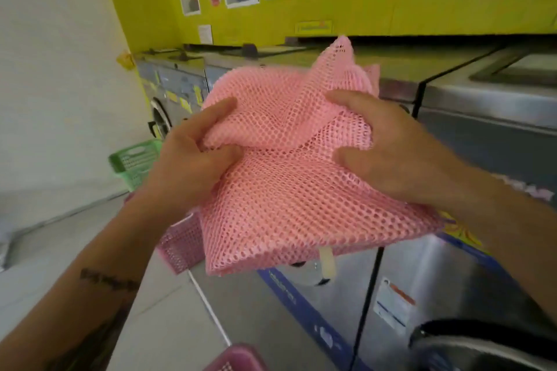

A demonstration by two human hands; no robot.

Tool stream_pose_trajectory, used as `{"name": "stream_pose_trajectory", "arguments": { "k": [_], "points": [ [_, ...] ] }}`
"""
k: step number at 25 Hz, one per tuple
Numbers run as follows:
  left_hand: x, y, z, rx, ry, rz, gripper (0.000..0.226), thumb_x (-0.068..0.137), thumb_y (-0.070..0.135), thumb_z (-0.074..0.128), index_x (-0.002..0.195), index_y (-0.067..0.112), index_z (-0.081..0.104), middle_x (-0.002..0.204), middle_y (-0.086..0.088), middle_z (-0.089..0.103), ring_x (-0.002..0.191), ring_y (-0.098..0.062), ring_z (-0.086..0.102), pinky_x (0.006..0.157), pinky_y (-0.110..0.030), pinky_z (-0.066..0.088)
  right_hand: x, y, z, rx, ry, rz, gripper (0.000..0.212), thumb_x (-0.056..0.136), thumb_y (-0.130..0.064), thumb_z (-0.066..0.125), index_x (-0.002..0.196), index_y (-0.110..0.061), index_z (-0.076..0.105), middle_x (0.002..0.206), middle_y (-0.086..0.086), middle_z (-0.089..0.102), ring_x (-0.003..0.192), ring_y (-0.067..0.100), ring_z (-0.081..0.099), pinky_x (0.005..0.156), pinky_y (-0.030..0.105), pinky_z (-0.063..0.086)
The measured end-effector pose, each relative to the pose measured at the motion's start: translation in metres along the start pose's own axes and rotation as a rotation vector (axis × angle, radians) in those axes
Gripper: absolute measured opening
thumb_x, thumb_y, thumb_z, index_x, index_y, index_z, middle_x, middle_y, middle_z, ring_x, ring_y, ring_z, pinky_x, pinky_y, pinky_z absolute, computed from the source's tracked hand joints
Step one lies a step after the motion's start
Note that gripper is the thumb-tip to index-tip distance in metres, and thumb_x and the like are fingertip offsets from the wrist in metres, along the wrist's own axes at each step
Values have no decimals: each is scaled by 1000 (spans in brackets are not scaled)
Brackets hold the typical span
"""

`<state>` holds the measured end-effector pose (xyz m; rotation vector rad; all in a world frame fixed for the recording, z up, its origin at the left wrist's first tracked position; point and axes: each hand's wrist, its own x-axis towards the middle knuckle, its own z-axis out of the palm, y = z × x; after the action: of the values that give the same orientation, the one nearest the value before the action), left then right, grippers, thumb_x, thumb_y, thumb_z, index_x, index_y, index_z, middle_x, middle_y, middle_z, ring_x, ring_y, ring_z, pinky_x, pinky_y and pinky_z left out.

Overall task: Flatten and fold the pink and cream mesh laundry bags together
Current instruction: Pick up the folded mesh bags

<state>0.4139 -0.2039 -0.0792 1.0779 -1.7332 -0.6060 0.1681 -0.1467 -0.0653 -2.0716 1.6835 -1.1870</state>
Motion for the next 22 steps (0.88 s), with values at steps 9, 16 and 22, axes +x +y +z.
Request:
{"name": "stream_pose_trajectory", "arguments": {
  "k": [9, 16, 22],
  "points": [
    [-196, -284, -56, 124, -283, -589, 58, 85, 5, 62, 138, 29, 54, 135, 1, 52, 115, -14, 49, 98, -25, 38, -150, 46, 344, 67, -484, 453, 76, 86, -12, 62, 152, -31, 30, 160, 3, 28, 143, 21, 31, 105, 25, 29],
    [-328, -442, -1, 268, -522, -800, 56, 90, 12, 56, 142, 28, 46, 146, -9, 47, 118, -26, 55, 94, -26, 45, -255, 138, 498, 45, -764, 697, 78, 82, -1, 57, 151, -30, 33, 154, 7, 37, 129, 23, 48, 93, 24, 42],
    [-418, -567, 71, 263, -618, -900, 62, 86, 6, 57, 145, 20, 44, 145, -9, 44, 131, -31, 45, 98, -27, 37, -343, 240, 613, 49, -893, 837, 81, 83, 1, 54, 151, -34, 28, 154, 9, 37, 70, 9, 59, 38, 18, 42]
  ]
}}
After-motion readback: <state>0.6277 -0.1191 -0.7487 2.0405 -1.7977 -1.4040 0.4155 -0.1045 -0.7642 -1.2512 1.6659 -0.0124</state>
